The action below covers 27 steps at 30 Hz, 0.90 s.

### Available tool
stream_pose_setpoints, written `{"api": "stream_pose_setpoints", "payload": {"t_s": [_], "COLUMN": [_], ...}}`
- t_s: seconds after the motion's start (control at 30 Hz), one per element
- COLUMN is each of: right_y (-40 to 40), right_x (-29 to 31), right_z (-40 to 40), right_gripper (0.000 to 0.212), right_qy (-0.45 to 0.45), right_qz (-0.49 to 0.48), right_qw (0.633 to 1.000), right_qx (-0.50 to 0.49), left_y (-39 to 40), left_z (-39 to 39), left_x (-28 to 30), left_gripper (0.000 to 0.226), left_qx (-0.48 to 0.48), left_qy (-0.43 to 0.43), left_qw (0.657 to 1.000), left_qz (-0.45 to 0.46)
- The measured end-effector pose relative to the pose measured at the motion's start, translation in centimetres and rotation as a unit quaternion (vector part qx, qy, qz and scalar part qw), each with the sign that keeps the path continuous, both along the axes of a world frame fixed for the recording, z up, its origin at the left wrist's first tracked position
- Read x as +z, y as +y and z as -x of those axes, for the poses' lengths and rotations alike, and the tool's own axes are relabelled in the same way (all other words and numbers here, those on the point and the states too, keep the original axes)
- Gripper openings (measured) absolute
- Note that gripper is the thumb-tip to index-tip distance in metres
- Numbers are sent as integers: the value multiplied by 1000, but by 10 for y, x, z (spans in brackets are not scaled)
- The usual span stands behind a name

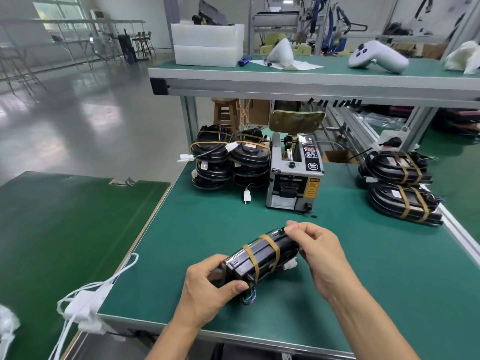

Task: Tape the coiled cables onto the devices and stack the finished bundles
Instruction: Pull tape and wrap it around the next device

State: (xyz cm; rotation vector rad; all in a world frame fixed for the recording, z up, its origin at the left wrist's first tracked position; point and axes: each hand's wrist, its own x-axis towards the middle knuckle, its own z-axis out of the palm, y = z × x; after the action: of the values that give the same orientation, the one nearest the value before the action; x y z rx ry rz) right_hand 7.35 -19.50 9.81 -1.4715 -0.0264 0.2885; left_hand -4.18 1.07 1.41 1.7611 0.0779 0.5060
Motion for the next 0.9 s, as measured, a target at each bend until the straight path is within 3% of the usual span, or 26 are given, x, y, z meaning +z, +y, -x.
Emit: {"api": "stream_pose_setpoints", "payload": {"t_s": [0.4,0.9], "right_y": [11,17], "right_x": [-8,-14], "right_z": [7,6], "right_gripper": [24,28], "right_qy": [-13,-46], "right_qz": [-24,21], "right_qw": [999,997], "right_qx": [-34,-55], "left_y": [1,2], "left_z": [0,-1], "left_x": [-1,-5], "left_gripper": [51,49], "left_qx": [-2,-5], "left_qy": [2,2], "left_qw": [1000,1000], "left_qz": [5,3]}}
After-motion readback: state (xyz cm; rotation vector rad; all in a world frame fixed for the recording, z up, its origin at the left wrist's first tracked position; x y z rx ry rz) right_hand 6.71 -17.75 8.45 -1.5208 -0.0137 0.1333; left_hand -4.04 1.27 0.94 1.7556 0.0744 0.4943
